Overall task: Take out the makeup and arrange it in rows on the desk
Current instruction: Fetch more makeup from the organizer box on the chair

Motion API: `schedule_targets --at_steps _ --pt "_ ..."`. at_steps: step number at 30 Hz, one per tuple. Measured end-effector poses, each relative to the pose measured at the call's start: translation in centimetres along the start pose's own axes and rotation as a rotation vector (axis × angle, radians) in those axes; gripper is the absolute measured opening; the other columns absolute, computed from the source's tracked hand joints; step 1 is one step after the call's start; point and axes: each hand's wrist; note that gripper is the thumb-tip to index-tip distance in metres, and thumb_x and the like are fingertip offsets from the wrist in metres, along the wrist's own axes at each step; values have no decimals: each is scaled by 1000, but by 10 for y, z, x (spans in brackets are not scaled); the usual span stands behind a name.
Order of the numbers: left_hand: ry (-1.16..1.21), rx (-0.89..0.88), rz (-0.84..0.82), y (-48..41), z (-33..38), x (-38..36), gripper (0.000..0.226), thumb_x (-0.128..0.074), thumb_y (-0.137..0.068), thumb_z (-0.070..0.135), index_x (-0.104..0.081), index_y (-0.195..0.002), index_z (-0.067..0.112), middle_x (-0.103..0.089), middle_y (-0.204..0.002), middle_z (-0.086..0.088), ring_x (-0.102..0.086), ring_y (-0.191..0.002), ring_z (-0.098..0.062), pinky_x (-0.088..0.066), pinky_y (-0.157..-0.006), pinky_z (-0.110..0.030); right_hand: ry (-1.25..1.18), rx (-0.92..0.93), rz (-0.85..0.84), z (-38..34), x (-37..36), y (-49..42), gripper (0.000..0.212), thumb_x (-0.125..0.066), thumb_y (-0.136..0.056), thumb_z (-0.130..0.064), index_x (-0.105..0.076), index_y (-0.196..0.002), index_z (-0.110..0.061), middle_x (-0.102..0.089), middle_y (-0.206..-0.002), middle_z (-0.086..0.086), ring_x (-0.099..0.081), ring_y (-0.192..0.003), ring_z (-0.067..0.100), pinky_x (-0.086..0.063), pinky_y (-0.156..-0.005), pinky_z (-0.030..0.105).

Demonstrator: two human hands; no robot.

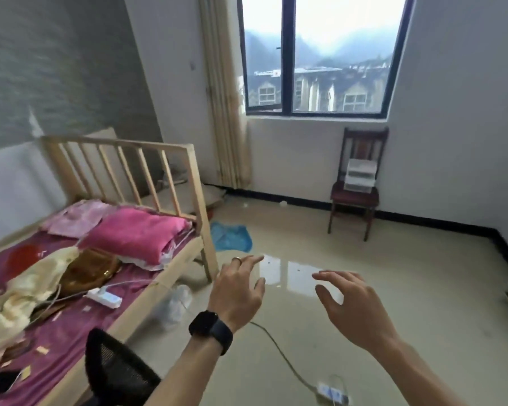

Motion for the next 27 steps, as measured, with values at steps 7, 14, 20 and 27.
schedule_targets --at_steps 7,14,20,27 --pt "2 -173 15 -164 68 -52 47 -62 -93 32 -53 -139 30 -55 -138 6 -43 -131 -15 -36 -111 -36 5 -84 68 88 36 -136 24 -63 -95 -29 -72 -117 -30 -67 -117 -17 -49 -122 10 -33 -95 18" --pt "9 -267 -1 -321 79 -93 48 -60 -92 33 -51 -139 31 -54 -139 6 -42 -133 -17 -34 -113 -39 65 -97 140 140 45 -277 22 -65 -94 -28 -74 -114 -30 -69 -116 -14 -51 -119 14 -32 -94 19" --pt "52 -332 -3 -490 67 -122 46 -61 -93 32 -53 -139 33 -54 -138 11 -41 -133 -13 -32 -114 -32 81 -130 225 189 29 -414 23 -69 -91 -28 -74 -113 -31 -69 -113 -15 -52 -118 11 -35 -96 19" --pt "134 -354 -107 -664 78 -172 45 -61 -94 31 -52 -138 36 -53 -138 13 -38 -135 -10 -33 -113 -30 131 -254 291 258 34 -553 23 -66 -92 -34 -71 -114 -36 -68 -113 -19 -50 -118 7 -37 -93 20"
Point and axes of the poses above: each hand's wrist, its own y-axis away from the middle knuckle, its own x-axis out of the back of the hand, z = x × y
